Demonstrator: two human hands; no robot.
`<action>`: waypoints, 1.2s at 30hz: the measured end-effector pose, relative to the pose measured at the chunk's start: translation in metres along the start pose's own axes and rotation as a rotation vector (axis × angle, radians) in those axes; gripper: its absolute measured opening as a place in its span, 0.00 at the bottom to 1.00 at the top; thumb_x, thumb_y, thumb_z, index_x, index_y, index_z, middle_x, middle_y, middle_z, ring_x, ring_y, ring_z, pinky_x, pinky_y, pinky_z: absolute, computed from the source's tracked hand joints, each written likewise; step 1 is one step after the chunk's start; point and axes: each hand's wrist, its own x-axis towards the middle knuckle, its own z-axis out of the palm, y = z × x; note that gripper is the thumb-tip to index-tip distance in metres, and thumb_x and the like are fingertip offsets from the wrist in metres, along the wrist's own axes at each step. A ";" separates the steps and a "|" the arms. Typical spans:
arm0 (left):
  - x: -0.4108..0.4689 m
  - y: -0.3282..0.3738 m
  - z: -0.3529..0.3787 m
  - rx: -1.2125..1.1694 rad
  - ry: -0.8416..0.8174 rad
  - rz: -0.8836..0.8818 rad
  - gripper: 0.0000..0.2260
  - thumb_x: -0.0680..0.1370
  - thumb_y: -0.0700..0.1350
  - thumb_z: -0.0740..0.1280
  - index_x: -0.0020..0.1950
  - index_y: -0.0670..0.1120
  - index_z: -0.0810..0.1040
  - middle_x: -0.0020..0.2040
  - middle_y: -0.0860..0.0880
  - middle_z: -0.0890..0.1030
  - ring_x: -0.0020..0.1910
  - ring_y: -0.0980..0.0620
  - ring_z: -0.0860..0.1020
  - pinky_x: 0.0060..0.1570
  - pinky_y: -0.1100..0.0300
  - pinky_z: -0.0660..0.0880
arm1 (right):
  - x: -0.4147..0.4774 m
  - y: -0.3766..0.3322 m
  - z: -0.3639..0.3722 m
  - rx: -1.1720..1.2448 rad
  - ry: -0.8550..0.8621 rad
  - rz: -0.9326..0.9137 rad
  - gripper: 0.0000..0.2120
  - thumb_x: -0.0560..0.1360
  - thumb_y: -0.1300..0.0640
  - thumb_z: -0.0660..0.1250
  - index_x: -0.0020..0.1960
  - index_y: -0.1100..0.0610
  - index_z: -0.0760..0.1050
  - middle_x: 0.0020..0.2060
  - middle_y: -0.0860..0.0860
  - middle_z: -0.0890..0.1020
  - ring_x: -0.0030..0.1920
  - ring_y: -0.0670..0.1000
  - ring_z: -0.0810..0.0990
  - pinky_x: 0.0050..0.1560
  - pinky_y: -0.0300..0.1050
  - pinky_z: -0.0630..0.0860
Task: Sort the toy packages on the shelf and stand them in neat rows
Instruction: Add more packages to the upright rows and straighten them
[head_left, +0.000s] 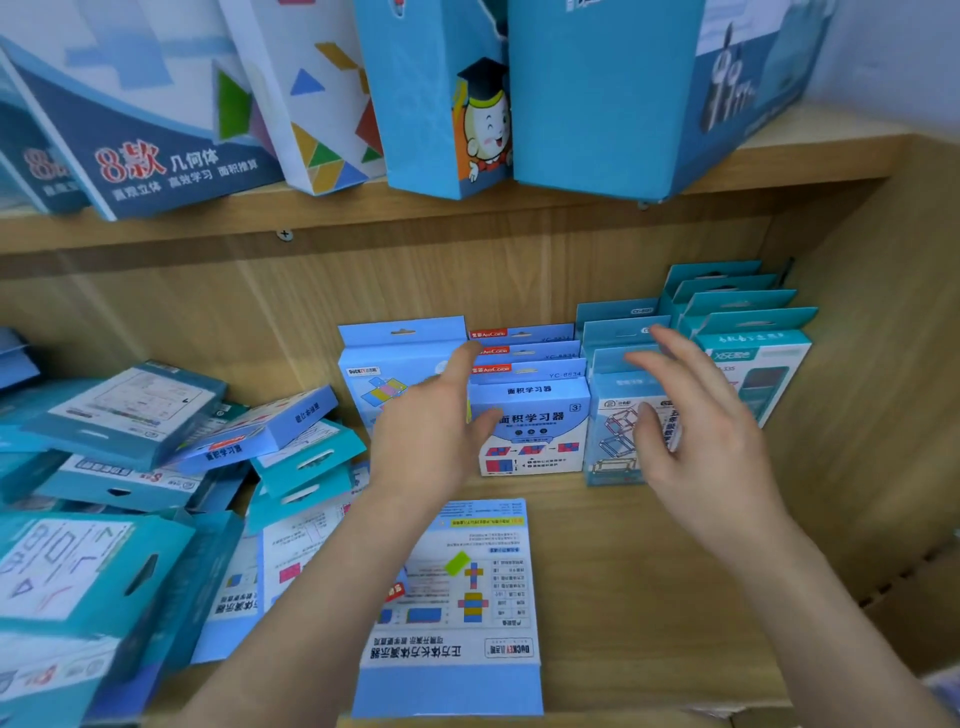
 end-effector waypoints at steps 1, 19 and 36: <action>-0.004 -0.002 -0.006 -0.034 0.036 0.004 0.22 0.76 0.57 0.65 0.69 0.58 0.64 0.50 0.52 0.83 0.46 0.47 0.81 0.43 0.51 0.77 | -0.001 -0.004 -0.001 0.059 0.016 0.027 0.19 0.75 0.64 0.64 0.65 0.56 0.72 0.70 0.48 0.69 0.68 0.46 0.67 0.63 0.25 0.60; -0.112 -0.163 -0.140 0.184 0.302 -0.094 0.08 0.75 0.40 0.65 0.47 0.48 0.83 0.48 0.52 0.82 0.49 0.48 0.79 0.48 0.61 0.72 | 0.016 -0.151 0.082 0.540 -0.523 -0.107 0.12 0.75 0.61 0.66 0.50 0.43 0.76 0.48 0.40 0.81 0.49 0.38 0.79 0.49 0.32 0.75; -0.125 -0.366 -0.223 0.435 0.372 -0.166 0.06 0.71 0.40 0.73 0.47 0.45 0.82 0.36 0.49 0.71 0.38 0.46 0.71 0.34 0.60 0.64 | 0.030 -0.358 0.239 0.030 -0.453 -0.690 0.22 0.67 0.58 0.73 0.60 0.52 0.74 0.60 0.54 0.77 0.65 0.57 0.73 0.59 0.60 0.72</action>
